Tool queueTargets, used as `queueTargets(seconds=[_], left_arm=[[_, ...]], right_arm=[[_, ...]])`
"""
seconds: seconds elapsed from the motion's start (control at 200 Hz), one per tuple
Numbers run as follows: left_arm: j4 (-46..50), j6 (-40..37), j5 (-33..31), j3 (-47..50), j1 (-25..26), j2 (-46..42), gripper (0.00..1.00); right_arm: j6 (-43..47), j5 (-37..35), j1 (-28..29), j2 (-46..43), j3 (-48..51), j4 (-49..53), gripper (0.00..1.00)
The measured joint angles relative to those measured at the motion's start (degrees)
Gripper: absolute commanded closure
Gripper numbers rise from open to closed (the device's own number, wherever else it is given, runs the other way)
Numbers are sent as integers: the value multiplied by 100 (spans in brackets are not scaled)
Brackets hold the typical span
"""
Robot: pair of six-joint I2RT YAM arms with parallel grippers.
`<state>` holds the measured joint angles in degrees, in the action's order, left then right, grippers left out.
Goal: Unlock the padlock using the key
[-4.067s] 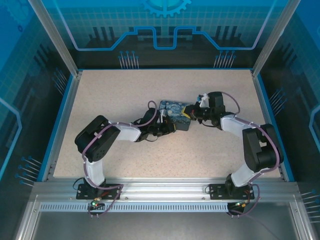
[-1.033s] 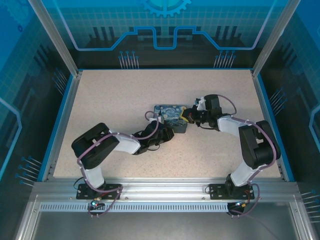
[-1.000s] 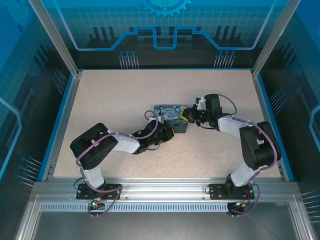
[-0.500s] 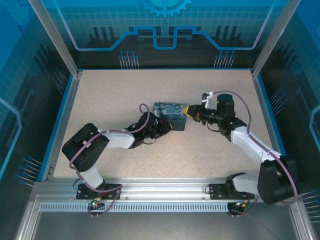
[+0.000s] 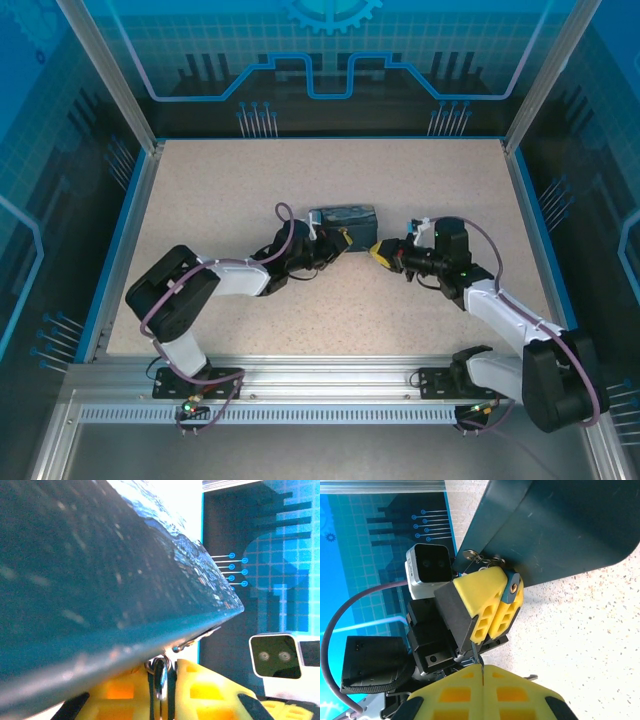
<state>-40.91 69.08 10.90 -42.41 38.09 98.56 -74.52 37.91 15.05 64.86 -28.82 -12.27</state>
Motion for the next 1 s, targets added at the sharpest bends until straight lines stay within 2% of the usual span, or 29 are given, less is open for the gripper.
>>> queueTargets(seconds=[0.415,1.0], left_arm=[[-446,435,-2,0,0,13,100],[-551,595,13,-61,0,17,100]], right_arm=[[-721,-13,35,549,0,-868,100],[-800,-35,33,940,2,-1099,100]])
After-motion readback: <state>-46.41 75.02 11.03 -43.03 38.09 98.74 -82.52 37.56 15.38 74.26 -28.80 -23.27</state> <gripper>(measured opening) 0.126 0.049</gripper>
